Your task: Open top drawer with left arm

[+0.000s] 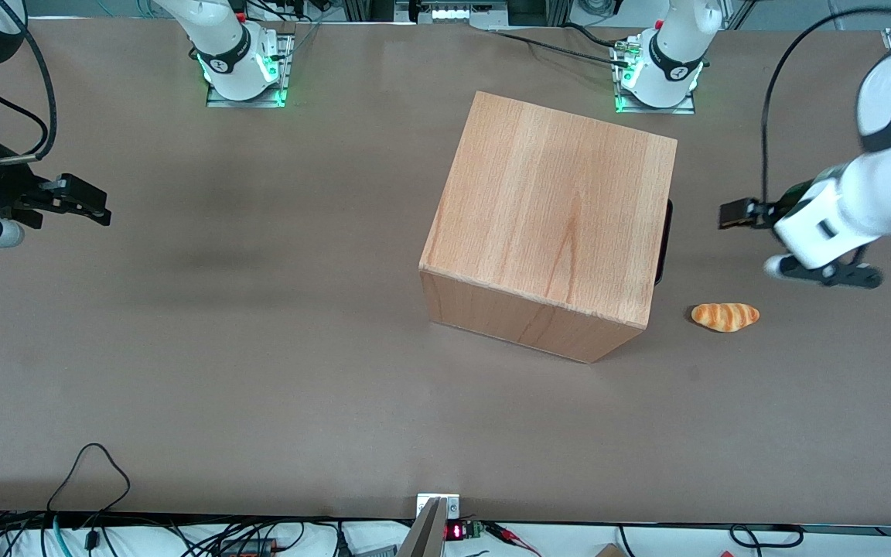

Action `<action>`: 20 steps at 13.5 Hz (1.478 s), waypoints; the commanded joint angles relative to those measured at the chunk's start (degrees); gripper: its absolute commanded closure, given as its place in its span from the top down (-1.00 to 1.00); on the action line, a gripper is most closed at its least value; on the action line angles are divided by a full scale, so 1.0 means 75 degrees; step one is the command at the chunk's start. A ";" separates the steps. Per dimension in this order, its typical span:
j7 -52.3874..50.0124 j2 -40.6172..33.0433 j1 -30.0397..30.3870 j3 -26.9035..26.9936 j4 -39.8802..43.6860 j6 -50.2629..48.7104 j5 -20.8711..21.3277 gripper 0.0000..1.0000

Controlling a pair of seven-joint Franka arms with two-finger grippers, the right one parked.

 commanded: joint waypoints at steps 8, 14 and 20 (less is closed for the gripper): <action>0.0170 0.1013 0.0110 0.0025 0.0202 -0.0054 -0.0958 1.00; 0.0545 0.1236 0.0004 0.0013 0.0190 -0.0089 -0.0958 1.00; 0.0545 0.1318 -0.0089 0.0001 0.0179 -0.0265 -0.1016 1.00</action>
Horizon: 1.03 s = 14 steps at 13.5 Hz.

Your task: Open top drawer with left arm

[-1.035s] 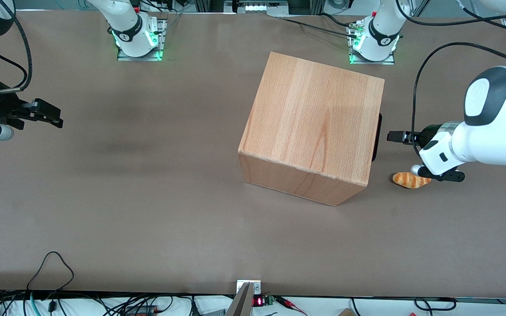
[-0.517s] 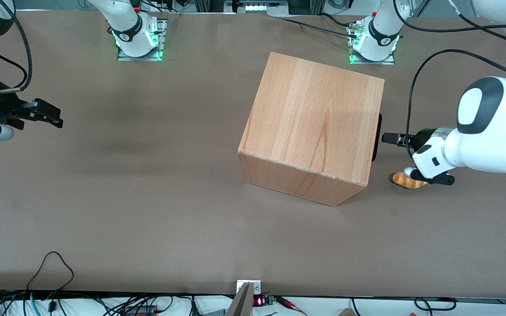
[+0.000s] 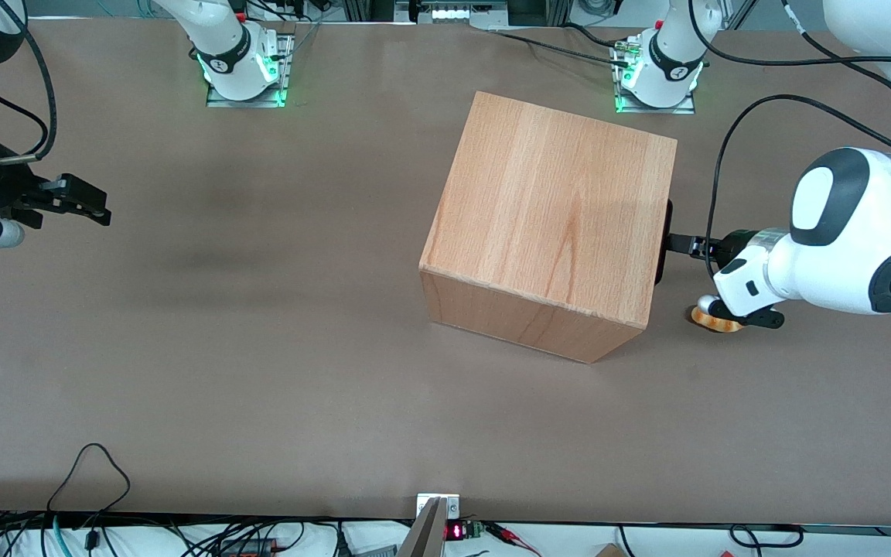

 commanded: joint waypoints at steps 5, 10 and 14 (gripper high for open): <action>0.0148 0.0287 -0.0067 0.0026 0.0123 -0.0249 -0.0278 1.00; 0.0160 0.0474 -0.0079 0.0026 0.0123 -0.0225 -0.0431 1.00; 0.0148 0.0755 -0.0067 0.0037 0.0205 -0.0167 -0.0407 1.00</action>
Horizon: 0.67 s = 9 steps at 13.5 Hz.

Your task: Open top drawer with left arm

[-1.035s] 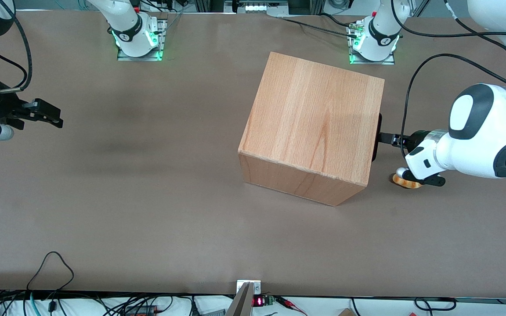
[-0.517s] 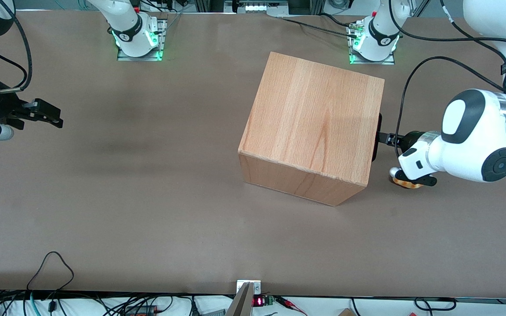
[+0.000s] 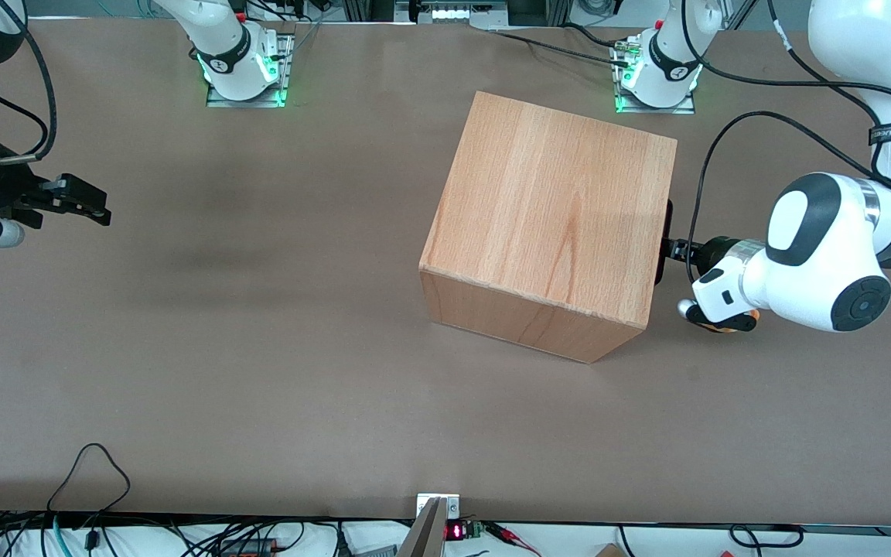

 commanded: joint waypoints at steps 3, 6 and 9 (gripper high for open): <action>0.0135 0.0278 0.0017 0.0079 0.0233 0.0222 -0.0073 1.00; 0.0648 0.0254 0.0076 0.0079 0.0385 0.0223 0.0277 1.00; 0.1013 0.0266 0.0099 0.0173 0.0468 0.0292 0.0360 1.00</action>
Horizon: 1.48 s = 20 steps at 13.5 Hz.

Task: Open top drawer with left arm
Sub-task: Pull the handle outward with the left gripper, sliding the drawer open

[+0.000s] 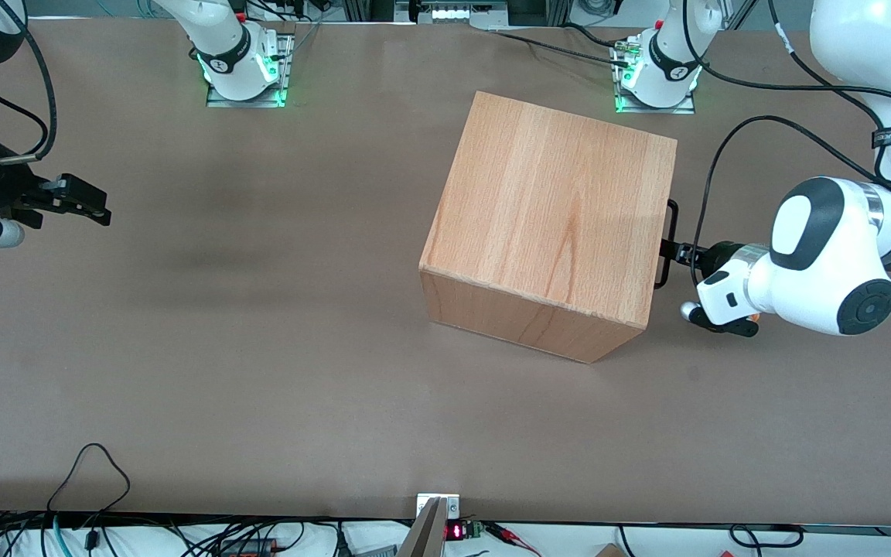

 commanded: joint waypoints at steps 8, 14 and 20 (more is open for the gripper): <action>0.0937 0.0236 0.0522 0.0083 0.0380 0.0646 0.0354 1.00; 0.1054 0.0236 0.0979 0.0071 0.0415 0.0811 0.0295 1.00; 0.1733 0.0259 0.1424 0.0071 0.0415 0.1256 0.0248 1.00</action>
